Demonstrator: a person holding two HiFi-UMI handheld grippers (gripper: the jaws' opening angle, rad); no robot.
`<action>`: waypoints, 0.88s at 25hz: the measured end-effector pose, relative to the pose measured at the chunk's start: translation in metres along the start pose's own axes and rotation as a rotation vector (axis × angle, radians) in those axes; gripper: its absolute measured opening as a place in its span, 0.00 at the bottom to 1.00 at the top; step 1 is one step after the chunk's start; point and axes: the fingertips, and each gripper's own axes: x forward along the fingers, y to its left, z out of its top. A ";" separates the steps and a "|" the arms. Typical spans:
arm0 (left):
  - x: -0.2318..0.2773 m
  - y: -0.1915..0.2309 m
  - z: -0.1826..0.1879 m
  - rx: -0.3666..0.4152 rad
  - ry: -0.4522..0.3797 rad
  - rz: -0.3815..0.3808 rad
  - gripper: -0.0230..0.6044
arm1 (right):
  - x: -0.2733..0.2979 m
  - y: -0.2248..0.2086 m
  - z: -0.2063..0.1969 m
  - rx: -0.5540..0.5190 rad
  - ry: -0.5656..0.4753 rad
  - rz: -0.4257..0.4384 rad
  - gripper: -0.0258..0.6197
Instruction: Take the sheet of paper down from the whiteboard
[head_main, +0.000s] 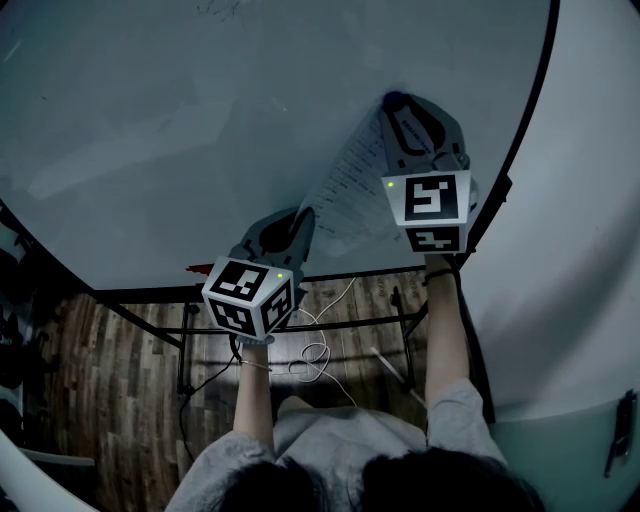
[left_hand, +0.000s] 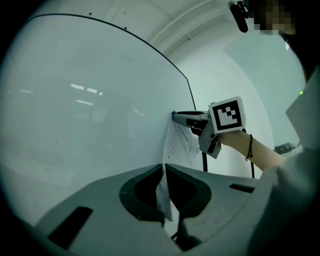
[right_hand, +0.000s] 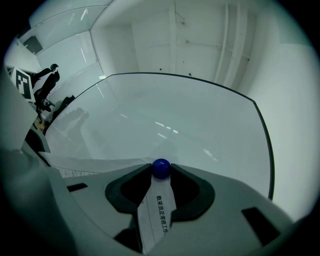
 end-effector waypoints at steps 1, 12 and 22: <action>0.001 0.000 -0.001 -0.003 0.001 -0.002 0.05 | 0.001 0.000 -0.001 0.002 0.000 0.000 0.23; -0.009 -0.001 -0.011 -0.032 0.009 -0.002 0.05 | -0.002 -0.005 -0.003 0.021 0.001 -0.003 0.23; -0.026 0.014 -0.045 -0.044 0.012 0.003 0.05 | -0.005 0.026 -0.020 0.042 -0.002 -0.010 0.23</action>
